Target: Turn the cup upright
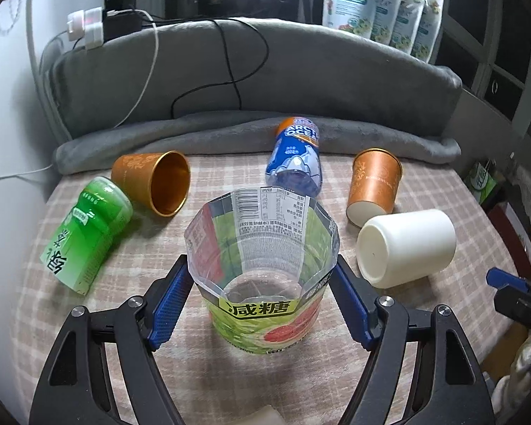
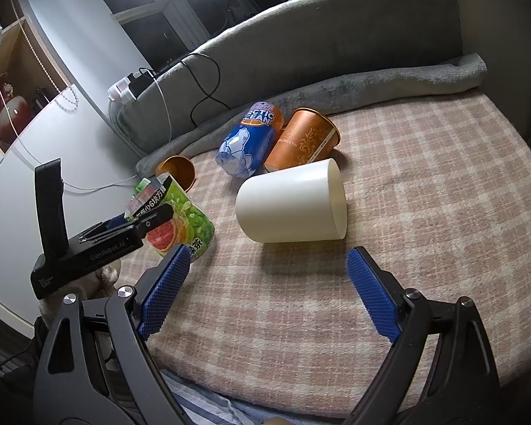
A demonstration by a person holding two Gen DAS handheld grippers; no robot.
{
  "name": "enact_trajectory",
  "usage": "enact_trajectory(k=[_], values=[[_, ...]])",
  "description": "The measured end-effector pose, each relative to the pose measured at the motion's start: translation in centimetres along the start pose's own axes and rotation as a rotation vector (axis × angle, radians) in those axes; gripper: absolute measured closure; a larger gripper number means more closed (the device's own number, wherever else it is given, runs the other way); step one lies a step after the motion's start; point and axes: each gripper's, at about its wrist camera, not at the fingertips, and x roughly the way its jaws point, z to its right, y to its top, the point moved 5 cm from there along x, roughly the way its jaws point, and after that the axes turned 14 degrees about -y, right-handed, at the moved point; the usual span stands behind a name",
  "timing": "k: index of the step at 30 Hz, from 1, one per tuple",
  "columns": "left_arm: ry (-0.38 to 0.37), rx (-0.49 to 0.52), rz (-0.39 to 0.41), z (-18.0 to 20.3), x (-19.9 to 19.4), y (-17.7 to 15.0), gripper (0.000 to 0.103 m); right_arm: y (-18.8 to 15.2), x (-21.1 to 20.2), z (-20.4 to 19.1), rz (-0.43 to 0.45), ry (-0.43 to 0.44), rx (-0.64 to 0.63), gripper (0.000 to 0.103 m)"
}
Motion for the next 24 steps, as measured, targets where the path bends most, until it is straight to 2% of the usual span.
enact_trajectory(k=[10, 24], values=[[-0.025, 0.022, 0.006, 0.5, 0.5, -0.4, 0.026, 0.1, -0.2, 0.1, 0.002, -0.004, 0.0, 0.01], [-0.087, -0.025, 0.079, 0.1, 0.1, -0.9, 0.026, 0.7, -0.6, -1.3, 0.051, -0.044, -0.049, 0.01]])
